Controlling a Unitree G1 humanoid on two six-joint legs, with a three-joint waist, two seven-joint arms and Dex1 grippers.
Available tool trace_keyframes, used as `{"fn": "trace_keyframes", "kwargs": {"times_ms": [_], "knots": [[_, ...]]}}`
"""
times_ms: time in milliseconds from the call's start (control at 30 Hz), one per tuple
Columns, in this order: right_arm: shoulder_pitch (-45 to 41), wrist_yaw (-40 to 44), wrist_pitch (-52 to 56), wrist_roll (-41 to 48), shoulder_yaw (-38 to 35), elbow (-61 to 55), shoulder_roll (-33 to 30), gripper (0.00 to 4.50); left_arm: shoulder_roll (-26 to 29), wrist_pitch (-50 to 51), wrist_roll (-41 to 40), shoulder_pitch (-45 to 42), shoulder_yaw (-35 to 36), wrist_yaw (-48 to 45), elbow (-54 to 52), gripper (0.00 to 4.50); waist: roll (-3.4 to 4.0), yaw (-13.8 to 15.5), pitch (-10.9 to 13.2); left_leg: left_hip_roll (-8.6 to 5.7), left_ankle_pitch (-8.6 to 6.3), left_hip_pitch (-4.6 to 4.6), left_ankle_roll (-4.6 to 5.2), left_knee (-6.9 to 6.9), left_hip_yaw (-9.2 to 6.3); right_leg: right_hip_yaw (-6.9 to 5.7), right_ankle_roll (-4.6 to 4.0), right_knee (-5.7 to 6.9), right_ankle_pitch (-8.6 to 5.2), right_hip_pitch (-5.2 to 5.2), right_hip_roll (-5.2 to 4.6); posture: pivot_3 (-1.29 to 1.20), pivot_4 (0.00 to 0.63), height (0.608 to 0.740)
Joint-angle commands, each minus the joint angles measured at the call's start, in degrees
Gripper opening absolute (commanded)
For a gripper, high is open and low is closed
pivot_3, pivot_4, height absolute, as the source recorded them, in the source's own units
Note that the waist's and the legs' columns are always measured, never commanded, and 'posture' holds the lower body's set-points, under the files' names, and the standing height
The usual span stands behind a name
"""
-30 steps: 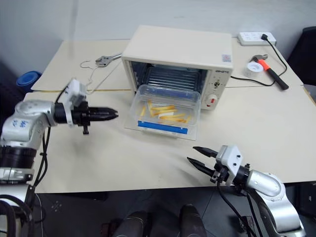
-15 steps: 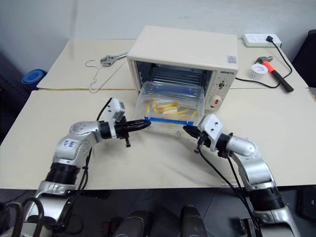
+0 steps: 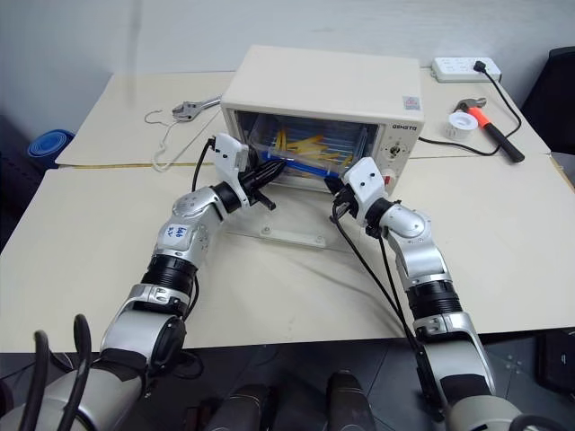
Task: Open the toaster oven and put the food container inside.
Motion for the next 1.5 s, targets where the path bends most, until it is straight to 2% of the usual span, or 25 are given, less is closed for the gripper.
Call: {"fn": "trace_keyframes", "kwargs": {"times_ms": [33,67,167,233,400,533,700,933,1100,1200,1300,1367,1500], "knots": [[2.47,3.45,3.81,4.39,-2.19,-10.44,-1.86,0.01,3.31,3.59,-3.35,4.08,0.06,-6.28,-10.59,0.18,0.00,-0.18,0.00,0.02,0.00,-0.02,0.00,-0.03,0.00,0.02,0.00,0.01,0.00,-0.05,-0.02,0.00,0.150,0.740],[3.67,4.33,5.13,5.37,-2.46,-13.37,-2.59,0.00,4.40,5.40,-4.28,5.60,-0.05,-7.89,-13.66,0.39,0.01,-0.31,0.00,0.05,-0.01,-0.04,-0.02,-0.07,0.00,0.02,0.00,0.04,0.00,-0.12,-0.05,0.00,0.150,0.740],[12.21,9.20,12.50,12.71,-6.94,-28.45,-9.30,0.00,13.33,11.02,-10.81,15.09,2.86,-17.31,-27.63,1.17,0.02,-0.54,-0.01,0.11,-0.05,-0.19,-0.08,-0.13,0.01,0.05,-0.01,0.19,0.00,-0.49,-0.11,0.00,0.150,0.740],[17.42,12.05,14.47,13.97,-9.36,-31.64,-14.32,0.00,18.78,10.95,-13.49,20.13,5.14,-22.66,-31.94,1.76,0.03,-0.53,-0.02,0.13,-0.07,-0.26,-0.10,-0.23,0.01,0.10,-0.04,0.17,0.01,-0.65,-0.12,0.00,0.150,0.740],[23.91,16.34,10.42,9.91,-9.64,-22.97,-21.44,0.00,26.87,12.71,-18.66,27.23,9.30,-30.89,-34.77,3.33,0.03,0.39,-0.01,0.10,-0.08,-0.04,-0.08,-0.17,0.09,0.08,-0.12,-0.18,0.04,-0.30,-0.09,0.00,0.150,0.740],[21.34,18.16,2.01,7.23,-6.53,-12.55,-17.93,0.00,30.55,15.81,-21.42,31.22,11.27,-34.07,-35.19,4.48,0.08,0.53,0.00,0.08,-0.12,0.33,0.00,-0.20,0.11,0.09,-0.12,-0.33,0.04,0.13,-0.07,0.00,0.150,0.740],[16.25,18.95,-3.24,7.44,-3.71,-7.57,-9.39,0.00,29.43,13.74,-21.44,32.48,14.13,-32.11,-33.30,4.48,0.14,-0.08,-0.02,0.18,-0.15,0.30,-0.03,-0.27,0.09,0.06,-0.12,-0.34,0.04,0.03,-0.07,0.00,0.150,0.740],[11.59,16.44,-9.97,13.56,-9.14,-7.94,-2.85,0.00,25.24,15.83,-26.29,34.53,18.01,-24.89,-40.95,4.48,0.13,0.01,-0.02,0.17,-0.17,0.19,-0.02,-0.22,0.04,-0.01,-0.12,-0.21,0.04,0.02,-0.07,0.00,0.150,0.740],[4.49,14.91,-9.04,22.99,-15.41,-10.81,-0.06,0.00,22.82,14.32,-27.23,34.13,21.36,-18.59,-42.65,4.48,0.15,0.01,-0.01,0.16,-0.18,0.20,-0.05,-0.11,0.01,-0.01,-0.12,-0.22,0.04,0.04,-0.06,0.00,0.150,0.740],[4.00,17.77,-2.49,27.96,-16.45,-14.78,-2.69,0.00,24.95,9.44,-22.06,36.20,20.33,-20.82,-40.98,4.48,0.15,0.03,-0.01,0.20,-0.19,0.21,-0.07,-0.16,-0.01,-0.03,-0.12,-0.22,0.04,0.04,-0.06,0.00,0.150,0.740],[9.40,26.39,2.36,27.39,-13.25,-19.61,-9.90,0.59,28.28,1.22,-14.11,40.21,18.39,-23.24,-38.19,4.50,0.16,0.18,-0.02,0.20,-0.20,0.21,-0.06,-0.30,-0.08,-0.06,-0.12,-0.25,0.05,0.07,-0.07,0.00,0.150,0.740],[14.41,31.54,0.89,25.25,-12.16,-20.94,-14.31,1.22,30.09,-3.36,-10.42,43.36,18.26,-24.12,-36.08,4.50,0.17,0.29,-0.03,0.16,-0.22,0.22,-0.03,-0.42,-0.09,-0.07,-0.13,-0.57,0.05,0.11,-0.08,0.00,0.150,0.740],[24.21,37.67,-1.02,22.94,-11.65,-22.09,-20.19,2.56,32.29,-6.75,-9.66,50.41,19.63,-27.32,-35.39,4.50,0.17,0.29,-0.03,0.19,-0.21,0.22,0.01,-0.54,0.00,-0.02,-0.12,-0.65,0.05,0.12,-0.10,0.00,0.150,0.740]]}}
